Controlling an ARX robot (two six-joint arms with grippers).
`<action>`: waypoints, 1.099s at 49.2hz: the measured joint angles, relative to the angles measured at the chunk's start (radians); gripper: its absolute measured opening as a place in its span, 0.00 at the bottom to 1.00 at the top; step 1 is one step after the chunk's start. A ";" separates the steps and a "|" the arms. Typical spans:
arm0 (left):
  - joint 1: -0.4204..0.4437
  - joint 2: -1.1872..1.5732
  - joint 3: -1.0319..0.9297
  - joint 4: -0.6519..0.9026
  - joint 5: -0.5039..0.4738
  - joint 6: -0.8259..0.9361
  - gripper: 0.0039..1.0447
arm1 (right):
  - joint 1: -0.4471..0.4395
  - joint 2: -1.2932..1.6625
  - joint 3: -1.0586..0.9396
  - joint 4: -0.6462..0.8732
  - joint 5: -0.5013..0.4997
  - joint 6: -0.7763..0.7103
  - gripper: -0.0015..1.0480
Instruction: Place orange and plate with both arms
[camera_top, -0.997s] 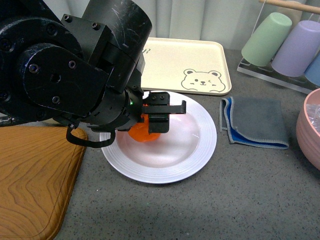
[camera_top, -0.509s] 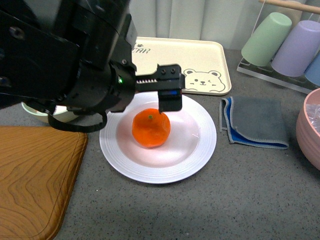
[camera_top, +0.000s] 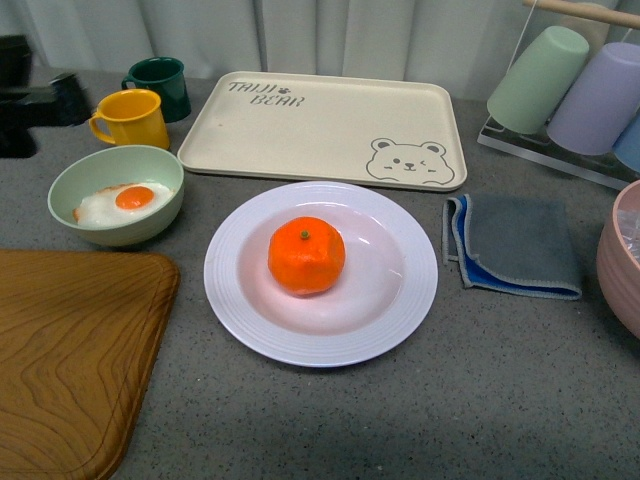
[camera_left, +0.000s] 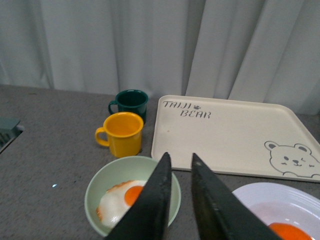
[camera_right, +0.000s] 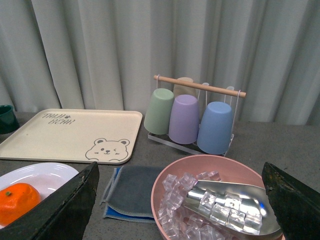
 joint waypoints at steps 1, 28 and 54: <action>0.014 -0.026 -0.023 -0.009 0.013 0.001 0.10 | 0.000 0.000 0.000 0.000 0.000 0.000 0.91; 0.166 -0.599 -0.215 -0.383 0.166 0.012 0.03 | 0.000 0.000 0.000 0.000 0.000 0.000 0.91; 0.275 -1.013 -0.260 -0.729 0.272 0.013 0.03 | 0.000 0.000 0.000 0.000 0.000 0.000 0.91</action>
